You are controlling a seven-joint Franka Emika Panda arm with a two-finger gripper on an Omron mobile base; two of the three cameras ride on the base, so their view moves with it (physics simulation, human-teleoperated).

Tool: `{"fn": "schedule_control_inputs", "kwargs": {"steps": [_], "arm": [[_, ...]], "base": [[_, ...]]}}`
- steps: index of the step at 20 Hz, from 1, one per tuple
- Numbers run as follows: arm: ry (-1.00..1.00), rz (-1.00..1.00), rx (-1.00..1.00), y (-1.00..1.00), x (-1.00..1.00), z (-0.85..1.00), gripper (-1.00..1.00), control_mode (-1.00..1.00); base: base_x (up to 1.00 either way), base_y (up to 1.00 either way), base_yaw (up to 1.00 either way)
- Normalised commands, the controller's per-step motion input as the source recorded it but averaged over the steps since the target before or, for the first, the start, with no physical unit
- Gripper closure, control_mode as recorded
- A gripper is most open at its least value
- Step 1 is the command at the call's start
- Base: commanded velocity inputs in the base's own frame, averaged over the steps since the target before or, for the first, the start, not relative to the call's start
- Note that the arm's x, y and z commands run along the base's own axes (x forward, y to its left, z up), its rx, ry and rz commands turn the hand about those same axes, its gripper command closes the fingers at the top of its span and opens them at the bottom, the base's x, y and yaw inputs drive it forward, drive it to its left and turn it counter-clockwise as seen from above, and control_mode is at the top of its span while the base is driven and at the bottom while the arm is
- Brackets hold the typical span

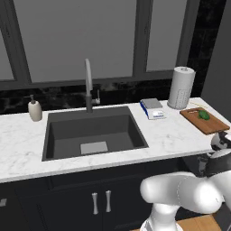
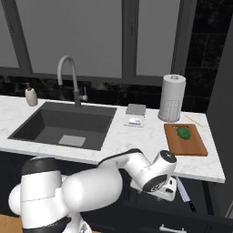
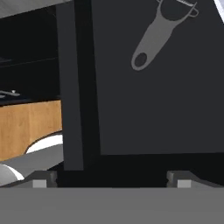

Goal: Place the appropriate cutting tool for cutting the broccoli skin on the cutting board.

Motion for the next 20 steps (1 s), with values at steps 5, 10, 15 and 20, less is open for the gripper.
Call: {"fn": "schedule_control_inputs", "kwargs": {"steps": [5,10,15,20], "arm": [[0.08,0.0,0.06,-0.4,0.0,-0.35,-1.0,-1.0],[0.07,0.0,0.0,-0.2,-0.16,-0.38,-1.0,-1.0],[0.01,0.0,0.0,-0.13,-0.8,-0.24,-1.0,-1.0],[-0.01,-0.06,0.0,-0.12,-1.0,-0.02,-1.0,-1.0]], "base": [[0.0,0.0,0.0],[0.0,0.0,0.0],[0.0,0.0,0.0],[0.0,0.0,0.0]]}}
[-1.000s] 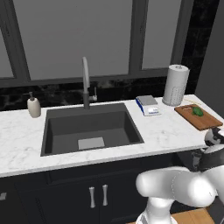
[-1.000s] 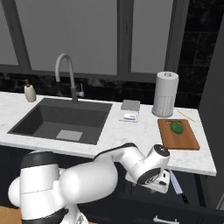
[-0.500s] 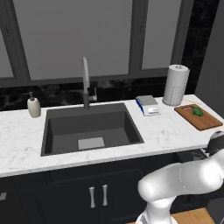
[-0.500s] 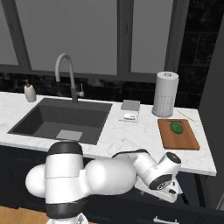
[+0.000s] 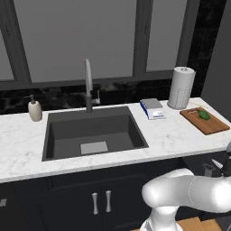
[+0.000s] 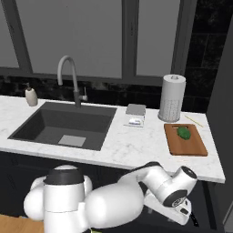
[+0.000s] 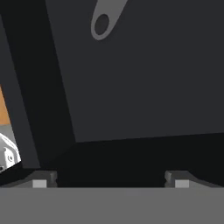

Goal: Place the appropriate cutting tool for cutting the broccoli skin on the cutting board.

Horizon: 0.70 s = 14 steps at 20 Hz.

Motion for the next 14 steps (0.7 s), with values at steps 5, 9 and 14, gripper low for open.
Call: {"fn": "schedule_control_inputs", "kwargs": {"steps": [5,9,14], "arm": [[-0.04,-0.08,0.01,-0.2,-1.0,-0.12,-1.0,-1.0],[-0.01,-0.04,0.0,-0.17,-1.0,-0.07,-1.0,-1.0],[0.0,0.0,-0.15,-0.01,0.16,0.46,-1.0,-1.0]], "base": [[0.0,0.0,0.0],[0.0,0.0,0.0],[0.0,0.0,0.0]]}}
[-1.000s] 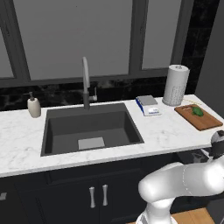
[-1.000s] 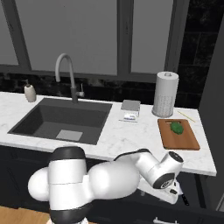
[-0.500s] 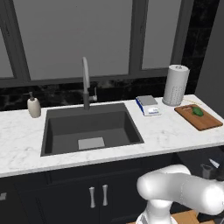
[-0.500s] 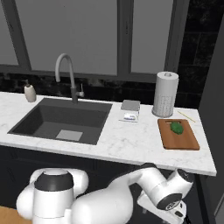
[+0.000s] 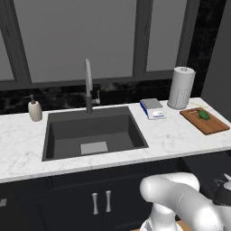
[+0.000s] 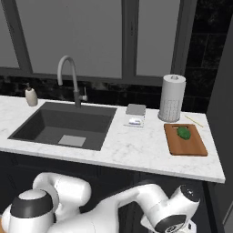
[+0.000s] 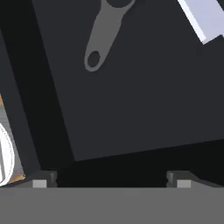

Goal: Place the appropriate cutting tool for cutting the broccoli skin on the cutting board.

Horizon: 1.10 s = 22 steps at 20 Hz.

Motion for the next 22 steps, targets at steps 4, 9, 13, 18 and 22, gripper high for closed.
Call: {"fn": "schedule_control_inputs", "kwargs": {"steps": [4,9,13,18,22], "arm": [[0.0,0.06,-0.25,0.0,0.71,0.59,-1.0,-1.0],[0.0,0.02,-0.13,-0.17,0.14,-0.05,-1.0,-1.0],[0.0,0.03,-0.01,-0.39,0.0,-0.27,-1.0,-1.0],[0.07,0.06,0.02,-0.57,0.0,-0.06,-1.0,-1.0],[0.13,0.03,0.1,-0.56,0.03,-0.13,-1.0,-1.0]], "base": [[0.0,0.0,0.0],[0.0,0.0,0.0],[0.0,0.0,0.0],[0.0,0.0,0.0],[0.0,0.0,0.0]]}}
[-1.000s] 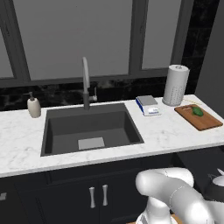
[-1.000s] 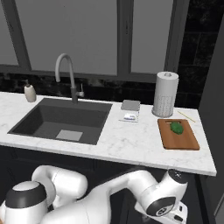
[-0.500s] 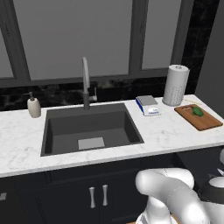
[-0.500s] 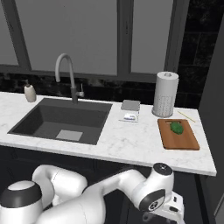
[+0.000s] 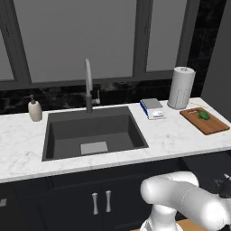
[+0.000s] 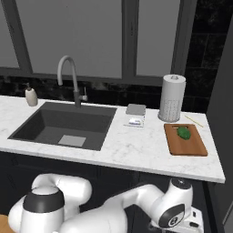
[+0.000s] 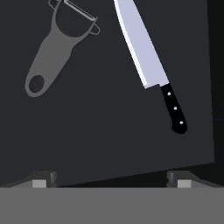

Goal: Place the appropriate cutting tool for cutting the broccoli skin on the cutting board.

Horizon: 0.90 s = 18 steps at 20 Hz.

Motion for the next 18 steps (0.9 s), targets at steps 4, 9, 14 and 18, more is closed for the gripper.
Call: {"fn": "schedule_control_inputs", "kwargs": {"steps": [4,9,14,18], "arm": [[0.11,0.02,0.1,-0.51,0.12,-0.23,-1.0,-1.0],[0.01,0.03,0.14,-0.5,0.09,-0.33,-1.0,-1.0],[0.0,0.03,0.1,-0.21,0.13,-0.55,-1.0,-1.0],[-0.02,0.06,0.02,-0.11,0.22,-0.43,-1.0,-1.0]], "base": [[0.0,0.0,0.0],[0.0,0.0,0.0],[0.0,0.0,0.0],[0.0,0.0,0.0]]}}
